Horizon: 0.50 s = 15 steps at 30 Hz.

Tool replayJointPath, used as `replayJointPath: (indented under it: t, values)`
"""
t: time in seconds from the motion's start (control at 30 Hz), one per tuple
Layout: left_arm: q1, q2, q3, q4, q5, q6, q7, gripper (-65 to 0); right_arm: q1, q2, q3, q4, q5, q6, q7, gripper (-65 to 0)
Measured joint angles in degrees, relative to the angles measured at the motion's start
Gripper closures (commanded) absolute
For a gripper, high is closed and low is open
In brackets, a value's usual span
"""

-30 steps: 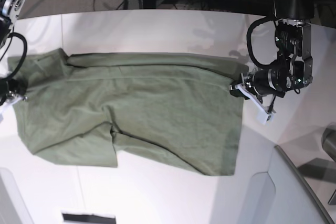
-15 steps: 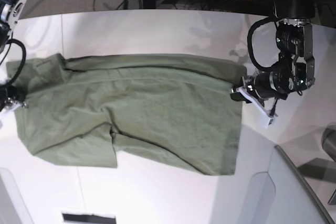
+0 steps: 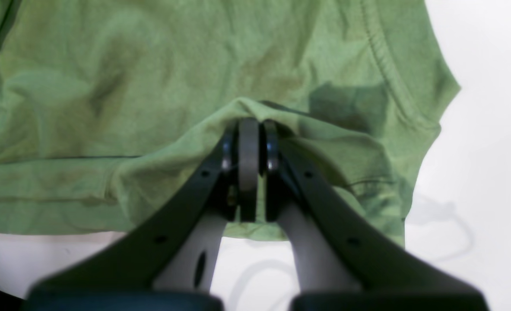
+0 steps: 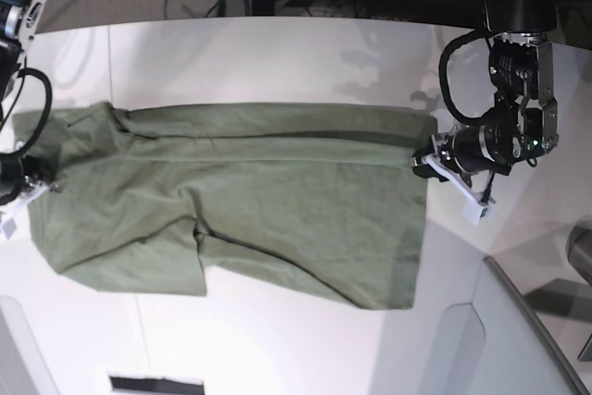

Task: Layout the t-shirt on the table in an organized manner, then fold the t-shirt properly
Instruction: 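Hold the shirt edge with both grippers and drag it to straighten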

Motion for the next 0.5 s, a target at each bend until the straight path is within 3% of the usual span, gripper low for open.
replayJointPath:
  t: [0.1, 0.2, 0.3, 0.5]
  values:
    - [0.0, -0.11, -0.44, 0.0, 0.0, 0.02, 0.0, -2.0, 0.0, 0.0, 0.0, 0.0, 0.04, -1.68, 0.0, -5.0]
    - [-0.22, -0.15, -0.48, 0.17, 0.02, 0.07, 0.15, -22.4, 0.02, 0.2, 0.0, 0.04, 0.02, -6.56, 0.02, -19.7]
    - [-0.79, -0.13, -0.48, 0.37, 0.0, 0.04, -0.04, -33.9, 0.2, 0.17, 0.0, 0.94, -0.2, -7.54, 0.46, -28.7]
    - [-0.66, -0.26, -5.42, 1.01, 0.17, -0.24, 0.02, -36.0, -2.08, 0.37, 0.09, 10.82, -0.04, -7.8, 7.08, -28.5]
